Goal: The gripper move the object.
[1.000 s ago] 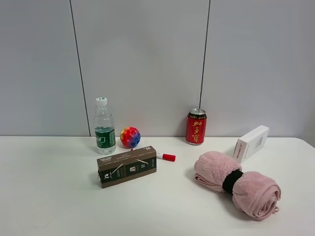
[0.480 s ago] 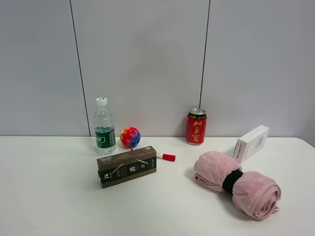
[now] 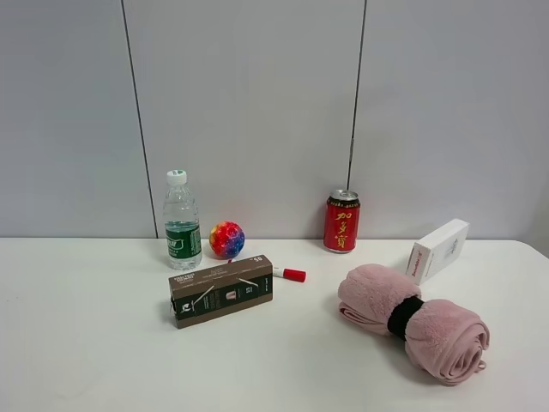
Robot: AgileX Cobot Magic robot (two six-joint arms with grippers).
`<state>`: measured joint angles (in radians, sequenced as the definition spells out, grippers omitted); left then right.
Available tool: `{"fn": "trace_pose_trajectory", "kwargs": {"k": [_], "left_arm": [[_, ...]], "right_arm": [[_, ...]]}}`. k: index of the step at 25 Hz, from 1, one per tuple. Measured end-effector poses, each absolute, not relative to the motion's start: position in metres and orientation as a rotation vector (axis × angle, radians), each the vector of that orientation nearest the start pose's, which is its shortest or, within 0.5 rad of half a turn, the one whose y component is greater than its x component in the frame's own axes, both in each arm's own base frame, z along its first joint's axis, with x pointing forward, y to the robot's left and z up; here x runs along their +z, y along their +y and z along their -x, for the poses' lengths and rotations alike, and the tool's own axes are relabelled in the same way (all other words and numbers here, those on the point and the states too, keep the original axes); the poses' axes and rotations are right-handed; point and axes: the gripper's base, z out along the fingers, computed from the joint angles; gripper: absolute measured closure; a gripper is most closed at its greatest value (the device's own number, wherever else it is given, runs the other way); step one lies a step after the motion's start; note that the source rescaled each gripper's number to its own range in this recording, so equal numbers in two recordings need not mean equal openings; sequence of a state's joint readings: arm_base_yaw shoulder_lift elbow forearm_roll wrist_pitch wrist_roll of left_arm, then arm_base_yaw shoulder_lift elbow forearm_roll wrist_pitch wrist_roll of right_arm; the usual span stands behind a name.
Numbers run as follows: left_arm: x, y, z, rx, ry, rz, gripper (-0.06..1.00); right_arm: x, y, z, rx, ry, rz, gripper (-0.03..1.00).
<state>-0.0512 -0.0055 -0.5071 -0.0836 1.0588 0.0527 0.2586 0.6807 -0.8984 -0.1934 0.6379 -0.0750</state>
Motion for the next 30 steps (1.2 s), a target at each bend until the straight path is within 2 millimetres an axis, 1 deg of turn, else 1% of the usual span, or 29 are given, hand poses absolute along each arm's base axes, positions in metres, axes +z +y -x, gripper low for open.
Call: {"fn": "trace_pose_trajectory", "kwargs": {"k": [3,7,11,17,20,22,25,28,30], "left_arm": [[0.280,-0.006,0.007,-0.100,2.025,-0.109,-0.06],[0.280,-0.006,0.007,-0.100,2.025,-0.109,-0.06],[0.280,-0.006,0.007,-0.100,2.025,-0.109,-0.06],[0.280,-0.006,0.007,-0.099,2.025,-0.110,-0.06],[0.280,-0.006,0.007,-0.099,2.025,-0.110,-0.06],[0.280,-0.006,0.007,-0.099,2.025,-0.110,-0.06],[0.280,-0.006,0.007,-0.099,2.025,-0.110,-0.06],[0.280,-0.006,0.007,-0.100,2.025,-0.109,-0.06],[0.280,-0.006,0.007,-0.100,2.025,-0.109,-0.06]], "right_arm": [[0.391,0.005,-0.094,-0.116,1.878,0.241,0.19],[0.383,-0.006,-0.063,-0.151,1.954,0.103,0.18],[0.379,-0.007,-0.035,-0.151,1.968,0.040,0.17],[0.372,-0.007,0.014,-0.123,1.880,-0.015,0.17],[0.365,-0.007,0.033,-0.121,1.875,-0.024,0.17],[0.354,-0.007,0.039,-0.119,1.894,-0.028,0.17],[0.325,-0.006,0.040,-0.105,1.956,-0.025,0.17],[0.297,-0.003,0.027,-0.062,2.072,-0.015,0.17],[0.284,-0.001,0.020,-0.034,2.116,-0.010,0.17]]}}
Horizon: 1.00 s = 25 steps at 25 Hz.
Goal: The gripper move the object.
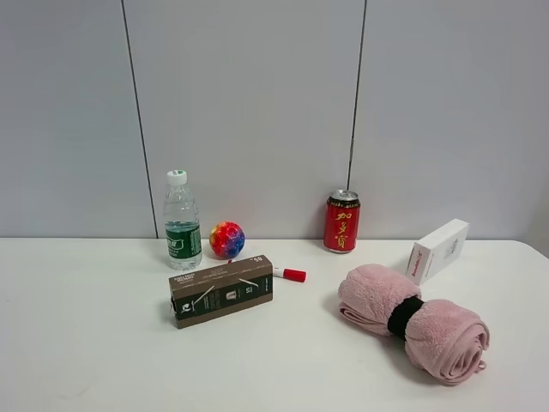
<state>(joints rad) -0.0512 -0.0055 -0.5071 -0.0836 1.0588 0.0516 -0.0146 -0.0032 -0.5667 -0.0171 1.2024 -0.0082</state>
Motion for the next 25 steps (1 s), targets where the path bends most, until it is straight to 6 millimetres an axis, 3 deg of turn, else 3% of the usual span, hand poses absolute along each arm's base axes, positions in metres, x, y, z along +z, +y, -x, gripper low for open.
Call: {"fn": "trace_pose_trajectory", "kwargs": {"k": [8,25], "left_arm": [[0.280,-0.006,0.007,-0.099,2.025,-0.109,-0.06],[0.280,-0.006,0.007,-0.099,2.025,-0.110,-0.06]], "right_arm": [[0.277,0.001,0.006,0.001,2.052,-0.002,0.17],[0.276,0.003,0.005,0.040,2.047,-0.013,0.17]]}}
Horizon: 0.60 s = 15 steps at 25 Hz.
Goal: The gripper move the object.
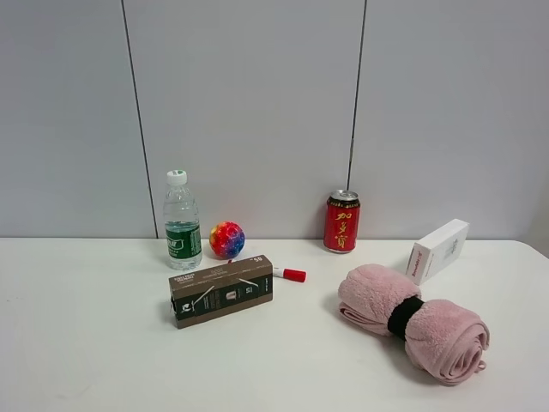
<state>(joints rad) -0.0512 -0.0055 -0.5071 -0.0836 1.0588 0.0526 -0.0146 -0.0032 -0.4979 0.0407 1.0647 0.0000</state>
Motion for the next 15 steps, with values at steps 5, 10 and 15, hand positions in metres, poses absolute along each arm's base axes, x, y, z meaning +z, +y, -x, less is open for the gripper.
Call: {"fn": "trace_pose_trajectory", "kwargs": {"k": [5,10,15], "left_arm": [[0.2796,-0.0063,0.0070,-0.099,2.025,-0.110,-0.06],[0.2796,-0.0063,0.0070,-0.099,2.025,-0.110,-0.06],[0.2796,-0.0063,0.0070,-0.099,2.025,-0.110,-0.06]], "right_arm": [[0.2764,0.0036,0.0053,0.047,2.047,-0.018,0.17],[0.2764,0.0036,0.0053,0.047,2.047,-0.018,0.17],[0.2764,0.0036,0.0053,0.047,2.047,-0.018,0.17]]}}
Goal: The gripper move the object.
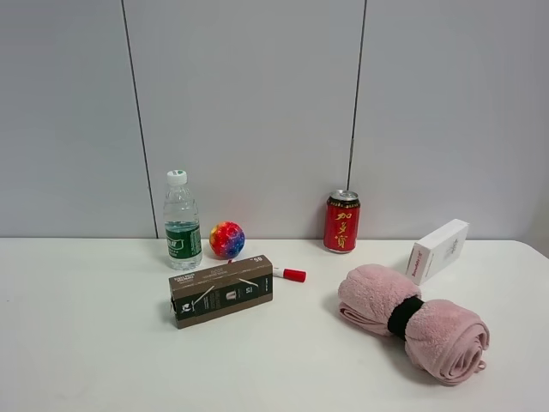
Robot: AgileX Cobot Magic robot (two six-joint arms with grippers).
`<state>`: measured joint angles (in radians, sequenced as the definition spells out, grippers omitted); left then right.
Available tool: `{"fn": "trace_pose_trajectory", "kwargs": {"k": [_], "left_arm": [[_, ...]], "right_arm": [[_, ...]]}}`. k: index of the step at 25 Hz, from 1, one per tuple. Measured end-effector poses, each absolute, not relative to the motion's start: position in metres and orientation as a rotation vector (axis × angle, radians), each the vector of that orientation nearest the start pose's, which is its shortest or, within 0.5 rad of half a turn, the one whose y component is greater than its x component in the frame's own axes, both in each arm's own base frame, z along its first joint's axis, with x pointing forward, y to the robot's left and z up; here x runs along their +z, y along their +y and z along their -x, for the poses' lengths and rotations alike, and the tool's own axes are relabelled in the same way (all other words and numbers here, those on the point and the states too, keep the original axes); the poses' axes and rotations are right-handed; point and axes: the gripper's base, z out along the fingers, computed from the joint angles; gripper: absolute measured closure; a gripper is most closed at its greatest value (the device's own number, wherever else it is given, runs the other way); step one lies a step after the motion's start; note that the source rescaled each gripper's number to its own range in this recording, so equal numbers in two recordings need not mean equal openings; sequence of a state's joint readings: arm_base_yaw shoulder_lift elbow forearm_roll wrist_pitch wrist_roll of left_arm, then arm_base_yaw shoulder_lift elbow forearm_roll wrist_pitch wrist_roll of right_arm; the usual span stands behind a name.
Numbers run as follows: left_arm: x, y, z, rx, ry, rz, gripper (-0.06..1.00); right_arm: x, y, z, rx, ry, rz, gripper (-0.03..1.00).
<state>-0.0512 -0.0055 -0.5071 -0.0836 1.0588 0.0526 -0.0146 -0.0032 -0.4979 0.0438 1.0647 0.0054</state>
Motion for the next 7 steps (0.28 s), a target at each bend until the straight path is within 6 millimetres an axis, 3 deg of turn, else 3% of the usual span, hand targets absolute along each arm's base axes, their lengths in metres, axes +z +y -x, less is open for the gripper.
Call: {"fn": "trace_pose_trajectory", "kwargs": {"k": [7], "left_arm": [[0.2796,-0.0063,0.0070,-0.099,2.025,-0.110,-0.06]], "right_arm": [[0.2764,0.0036,0.0053,0.047,2.047,-0.018,0.17]]}}
